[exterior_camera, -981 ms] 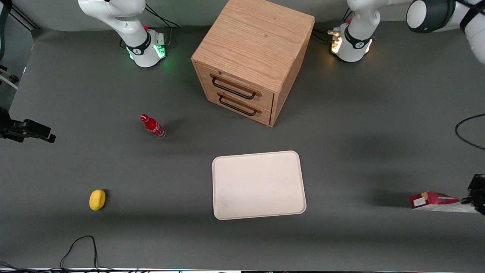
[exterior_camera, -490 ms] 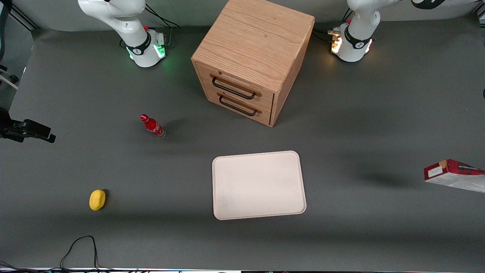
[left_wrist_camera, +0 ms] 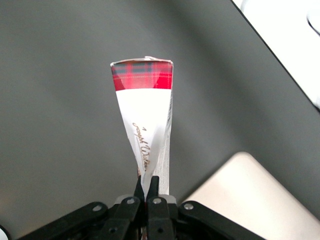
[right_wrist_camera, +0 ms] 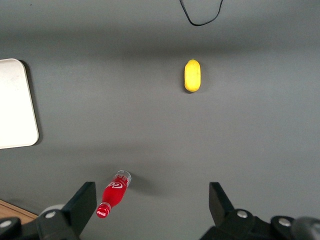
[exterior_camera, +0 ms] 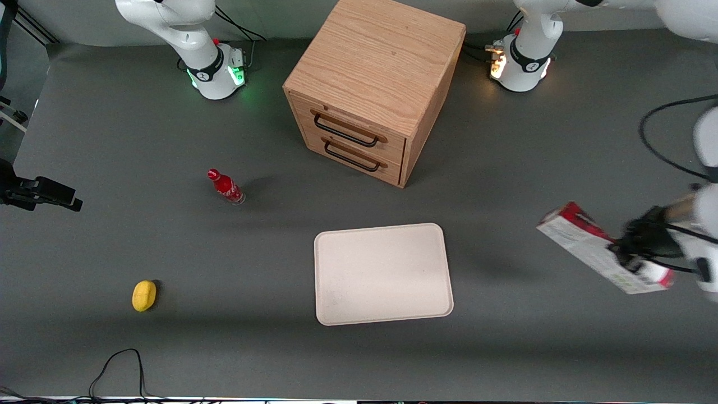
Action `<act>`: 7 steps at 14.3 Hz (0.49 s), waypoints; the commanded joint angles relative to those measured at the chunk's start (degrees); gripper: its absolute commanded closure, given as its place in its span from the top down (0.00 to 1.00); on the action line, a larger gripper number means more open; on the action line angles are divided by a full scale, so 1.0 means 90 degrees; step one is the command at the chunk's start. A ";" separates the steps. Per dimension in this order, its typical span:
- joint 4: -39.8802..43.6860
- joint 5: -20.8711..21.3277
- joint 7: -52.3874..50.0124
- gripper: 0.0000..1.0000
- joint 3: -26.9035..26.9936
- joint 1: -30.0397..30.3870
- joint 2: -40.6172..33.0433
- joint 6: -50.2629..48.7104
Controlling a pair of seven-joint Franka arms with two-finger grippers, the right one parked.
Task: Place red cookie box on tray
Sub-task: 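Lift the cookie box with the left gripper and carry it toward the tray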
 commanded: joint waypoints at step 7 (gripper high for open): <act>-0.0087 0.0129 0.0978 0.00 -0.0267 -0.1804 -0.0135 0.0005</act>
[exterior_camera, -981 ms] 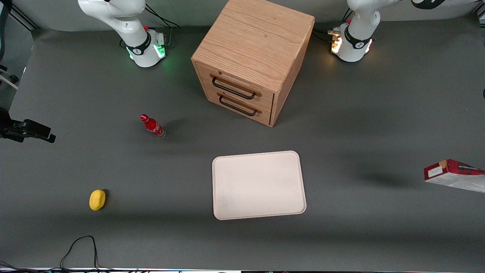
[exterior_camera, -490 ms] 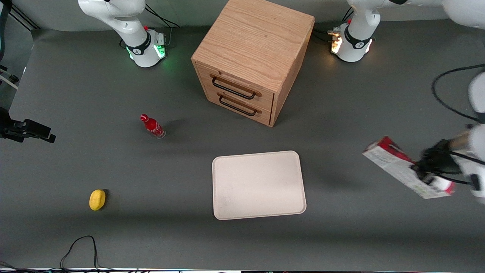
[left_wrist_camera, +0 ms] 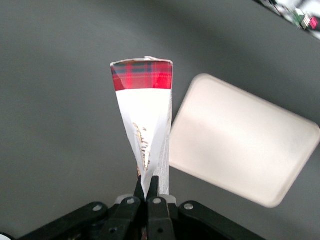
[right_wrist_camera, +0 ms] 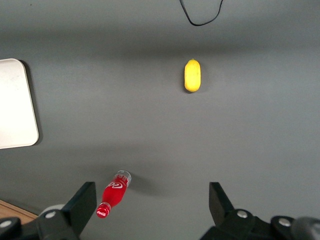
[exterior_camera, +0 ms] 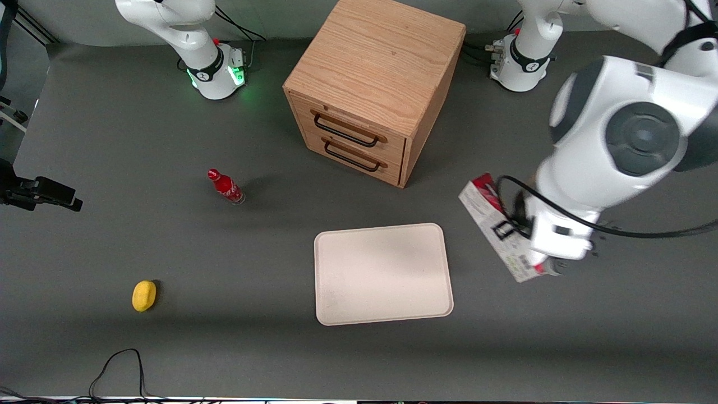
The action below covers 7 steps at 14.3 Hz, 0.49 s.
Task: Place red cookie box on tray
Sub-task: 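Lower the held cookie box onto the white tray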
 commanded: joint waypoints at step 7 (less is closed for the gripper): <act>-0.0189 0.0108 0.1300 0.00 0.0066 -0.0797 0.0562 0.0479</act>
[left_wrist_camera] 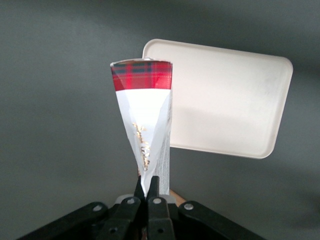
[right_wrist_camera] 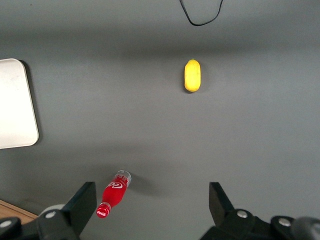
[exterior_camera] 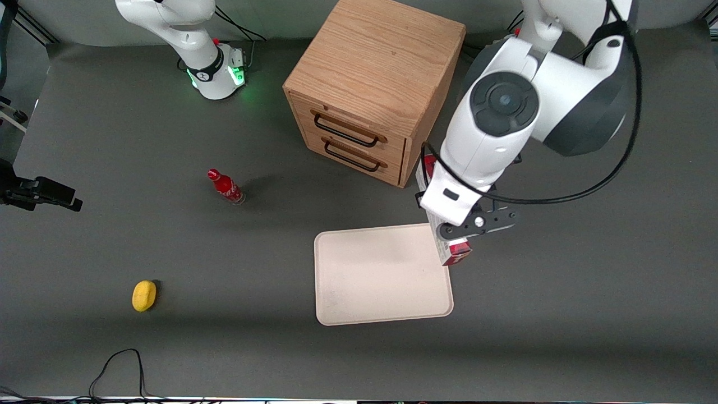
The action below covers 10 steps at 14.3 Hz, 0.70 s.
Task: Place red cookie box on tray
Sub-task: 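Lower the held cookie box onto the white tray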
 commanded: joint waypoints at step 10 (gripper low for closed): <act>-0.0846 0.0526 0.0761 0.00 0.0146 0.0163 0.1408 0.2669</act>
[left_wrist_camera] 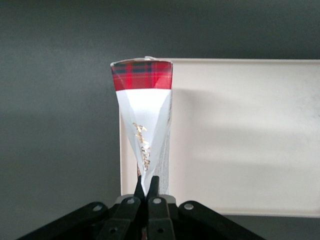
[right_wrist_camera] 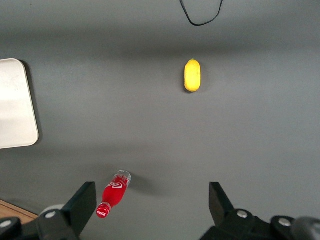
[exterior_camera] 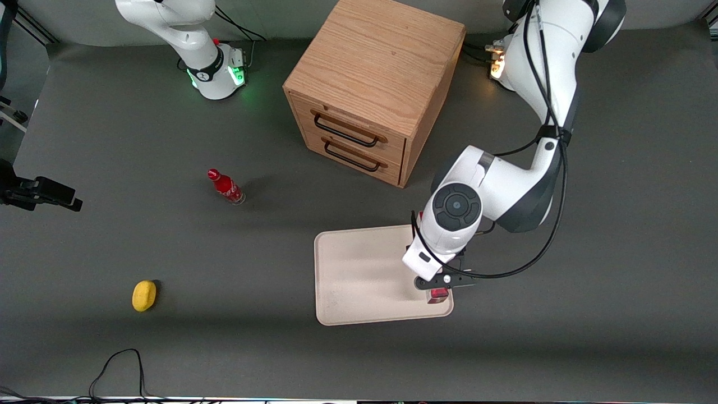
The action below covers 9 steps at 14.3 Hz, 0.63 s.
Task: Place red cookie box on tray
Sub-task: 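Lower the held cookie box onto the white tray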
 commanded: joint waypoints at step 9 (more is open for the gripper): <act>-0.0183 0.0229 0.0065 0.00 0.0020 0.0070 0.0590 0.0754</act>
